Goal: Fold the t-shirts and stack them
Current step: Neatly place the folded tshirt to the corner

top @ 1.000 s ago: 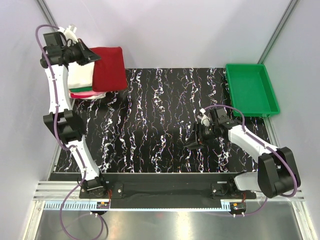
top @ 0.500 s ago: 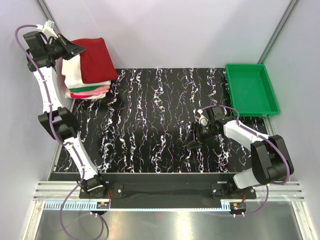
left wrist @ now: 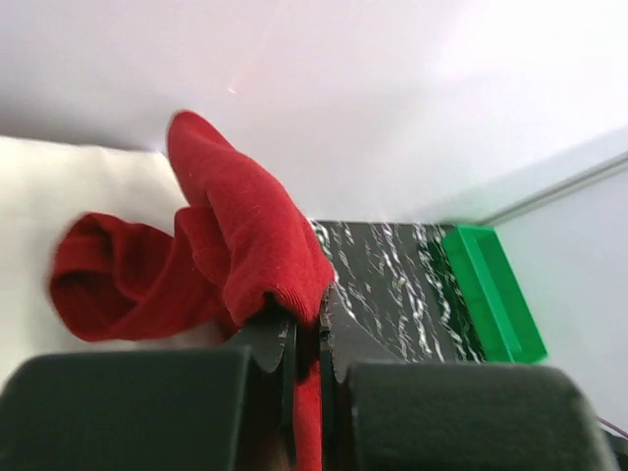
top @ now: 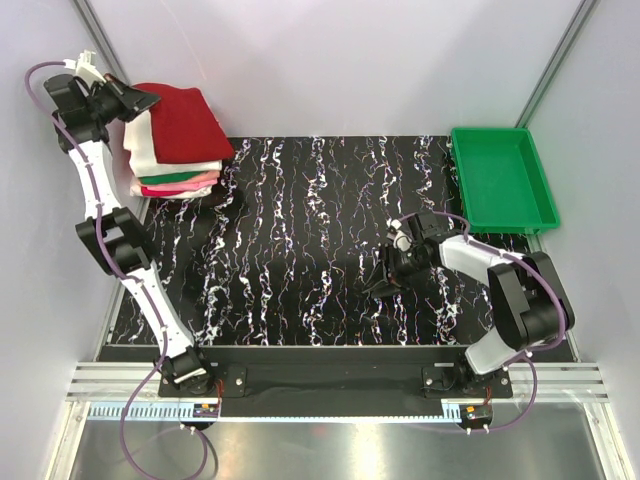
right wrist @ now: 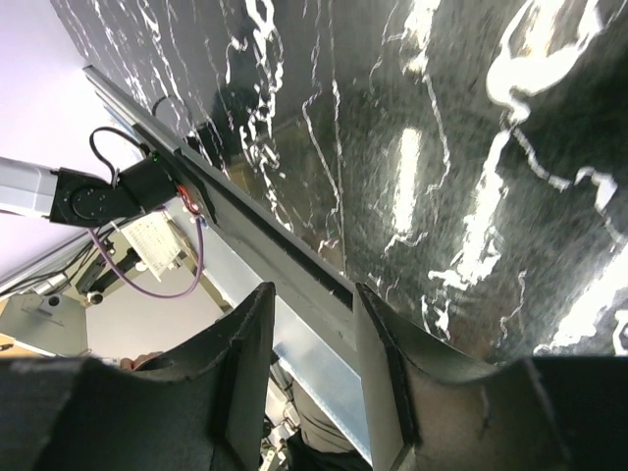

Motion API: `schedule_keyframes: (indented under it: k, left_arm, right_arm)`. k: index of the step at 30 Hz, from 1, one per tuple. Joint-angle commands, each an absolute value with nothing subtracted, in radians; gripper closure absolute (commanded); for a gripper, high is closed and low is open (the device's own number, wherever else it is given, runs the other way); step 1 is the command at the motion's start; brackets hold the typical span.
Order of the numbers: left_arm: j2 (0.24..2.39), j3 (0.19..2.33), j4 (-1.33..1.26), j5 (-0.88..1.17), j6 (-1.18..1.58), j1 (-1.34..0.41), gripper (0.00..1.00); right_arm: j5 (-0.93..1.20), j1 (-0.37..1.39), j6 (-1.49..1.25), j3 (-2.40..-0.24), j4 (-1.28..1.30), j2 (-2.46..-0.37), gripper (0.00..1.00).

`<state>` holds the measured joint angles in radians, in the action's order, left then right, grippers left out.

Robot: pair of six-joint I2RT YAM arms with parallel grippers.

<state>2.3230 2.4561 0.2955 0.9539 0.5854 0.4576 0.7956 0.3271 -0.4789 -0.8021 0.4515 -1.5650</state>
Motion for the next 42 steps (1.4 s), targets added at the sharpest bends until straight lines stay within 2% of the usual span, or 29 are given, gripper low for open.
schedule_keyframes:
  k: [1,7,13,15,16,18,19,22,24,33,42]
  left_arm:
    - [2.348,2.526,0.134,0.904,0.607,0.48,1.0]
    - [2.411,2.533,0.057,0.778,0.58,0.491,1.0]
    - [2.463,2.54,0.026,0.566,0.5,0.486,1.0]
    - [2.473,2.54,0.018,0.491,0.461,0.477,0.96]
    - [2.482,2.542,0.026,0.462,0.447,0.473,0.88]
    - [2.494,2.562,0.07,0.358,0.419,0.468,0.63]
    - [2.499,2.572,0.122,0.338,0.414,0.469,0.41]
    - [2.456,2.518,0.172,0.314,0.388,0.469,0.15]
    - [2.412,2.459,0.176,0.304,0.406,0.476,0.03]
    - [2.056,2.045,0.184,0.233,0.451,0.497,0.01]
    - [1.865,1.731,0.198,0.294,0.54,0.534,0.02]
  right_arm:
    - [0.81,0.33,-0.492,-0.83,0.388,-1.601,0.55]
    - [0.816,0.33,-0.489,-0.854,0.356,-1.675,0.56]
    - [0.828,0.33,-0.5,-0.865,0.308,-1.747,0.56]
    - [0.834,0.331,-0.502,-0.868,0.29,-1.77,0.56]
    - [0.839,0.33,-0.506,-0.874,0.285,-1.793,0.56]
    - [0.848,0.33,-0.512,-0.88,0.273,-1.81,0.57]
    - [0.851,0.33,-0.511,-0.887,0.272,-1.822,0.57]
    - [0.854,0.33,-0.52,-0.884,0.261,-1.816,0.57]
    - [0.853,0.33,-0.531,-0.876,0.25,-1.804,0.57]
    - [0.85,0.342,-0.569,-0.778,0.224,-1.632,0.57]
    - [0.848,0.342,-0.575,-0.739,0.213,-1.563,0.57]
